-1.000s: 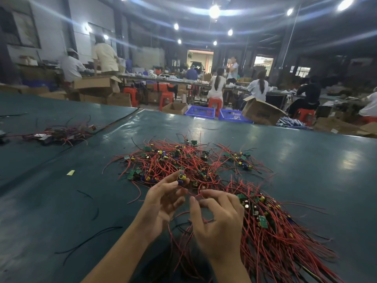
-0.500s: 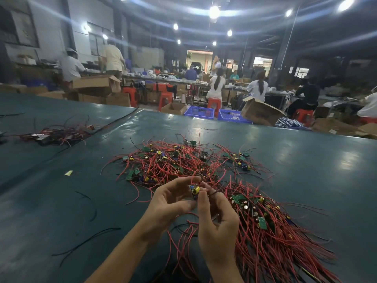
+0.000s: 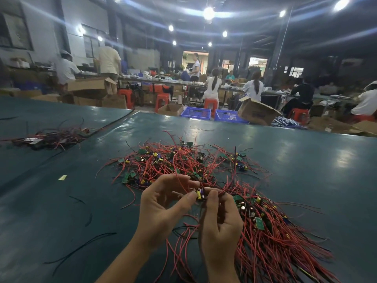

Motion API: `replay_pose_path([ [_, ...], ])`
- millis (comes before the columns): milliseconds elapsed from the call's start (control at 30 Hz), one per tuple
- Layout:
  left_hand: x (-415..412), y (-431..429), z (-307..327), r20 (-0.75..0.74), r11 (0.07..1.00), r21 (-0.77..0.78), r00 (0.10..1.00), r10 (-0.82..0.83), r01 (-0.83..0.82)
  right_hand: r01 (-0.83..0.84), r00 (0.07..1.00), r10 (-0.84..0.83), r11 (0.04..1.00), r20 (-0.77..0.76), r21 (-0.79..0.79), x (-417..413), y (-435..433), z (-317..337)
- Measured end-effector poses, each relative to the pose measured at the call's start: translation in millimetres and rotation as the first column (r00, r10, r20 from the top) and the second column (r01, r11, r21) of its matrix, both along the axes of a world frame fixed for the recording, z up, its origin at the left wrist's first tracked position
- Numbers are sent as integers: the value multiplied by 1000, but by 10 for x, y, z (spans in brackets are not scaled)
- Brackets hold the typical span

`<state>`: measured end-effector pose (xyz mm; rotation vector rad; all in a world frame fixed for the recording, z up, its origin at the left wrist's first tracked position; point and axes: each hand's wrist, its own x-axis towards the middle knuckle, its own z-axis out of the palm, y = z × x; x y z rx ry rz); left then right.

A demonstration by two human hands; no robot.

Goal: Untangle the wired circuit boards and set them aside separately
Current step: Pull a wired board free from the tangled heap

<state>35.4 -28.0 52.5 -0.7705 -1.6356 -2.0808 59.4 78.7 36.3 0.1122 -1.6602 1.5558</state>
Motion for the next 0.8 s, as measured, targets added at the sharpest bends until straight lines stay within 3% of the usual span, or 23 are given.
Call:
replay_pose_path([
  [167, -82, 32, -43, 330, 955, 295, 940, -85, -18, -30, 990, 43, 995, 132, -99, -26, 13, -26],
  [333, -140, 18, -80, 460, 918, 391, 850, -257, 66, -63, 973, 103, 980, 206, -189, -56, 60, -52],
  [467, -100, 55, -115, 518, 953, 233, 805, -289, 192, -125, 963, 165, 974, 213, -191, -73, 66, -61],
  [667, -71, 141, -146, 429, 983, -113, 899, -85, 147, -181, 944, 202, 978, 261, -102, -83, 27, -102],
  [800, -58, 161, -143, 439, 982, -110, 894, -92, 155, -191, 922, 246, 961, 300, -202, -96, 60, -92],
])
